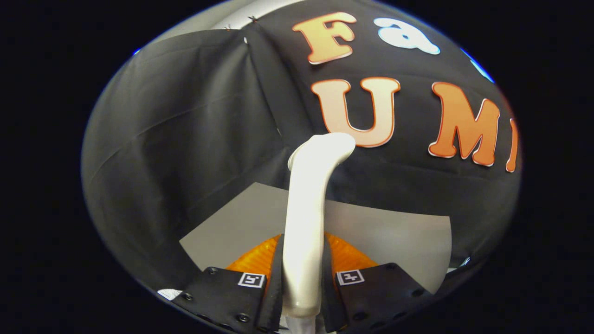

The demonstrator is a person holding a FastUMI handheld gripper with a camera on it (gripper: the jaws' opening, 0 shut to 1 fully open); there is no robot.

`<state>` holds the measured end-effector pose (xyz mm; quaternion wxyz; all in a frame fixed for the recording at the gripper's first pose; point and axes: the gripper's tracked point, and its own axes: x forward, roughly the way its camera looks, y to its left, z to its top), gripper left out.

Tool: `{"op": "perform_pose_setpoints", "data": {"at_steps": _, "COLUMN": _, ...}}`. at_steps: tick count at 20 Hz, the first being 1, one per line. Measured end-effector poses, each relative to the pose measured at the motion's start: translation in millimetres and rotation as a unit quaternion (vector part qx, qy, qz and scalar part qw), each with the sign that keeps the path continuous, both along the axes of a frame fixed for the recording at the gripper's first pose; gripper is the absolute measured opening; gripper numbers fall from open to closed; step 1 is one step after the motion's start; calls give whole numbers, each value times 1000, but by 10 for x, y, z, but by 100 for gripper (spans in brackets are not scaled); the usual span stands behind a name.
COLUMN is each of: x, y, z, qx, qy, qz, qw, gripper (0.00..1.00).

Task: Iron the clothes twice with a garment steamer, once on the left side and once on the right side.

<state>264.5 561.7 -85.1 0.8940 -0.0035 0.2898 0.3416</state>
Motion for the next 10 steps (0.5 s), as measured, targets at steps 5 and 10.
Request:
{"op": "perform_pose_setpoints", "data": {"at_steps": 5, "x": -546, "y": -130, "z": 269, "qx": 34, "qy": -58, "qz": 20, "qw": 998, "gripper": 42}}
{"op": "perform_pose_setpoints", "data": {"at_steps": 10, "x": -1295, "y": -453, "z": 600, "qx": 86, "qy": -114, "qz": 42, "qw": 989, "gripper": 42}}
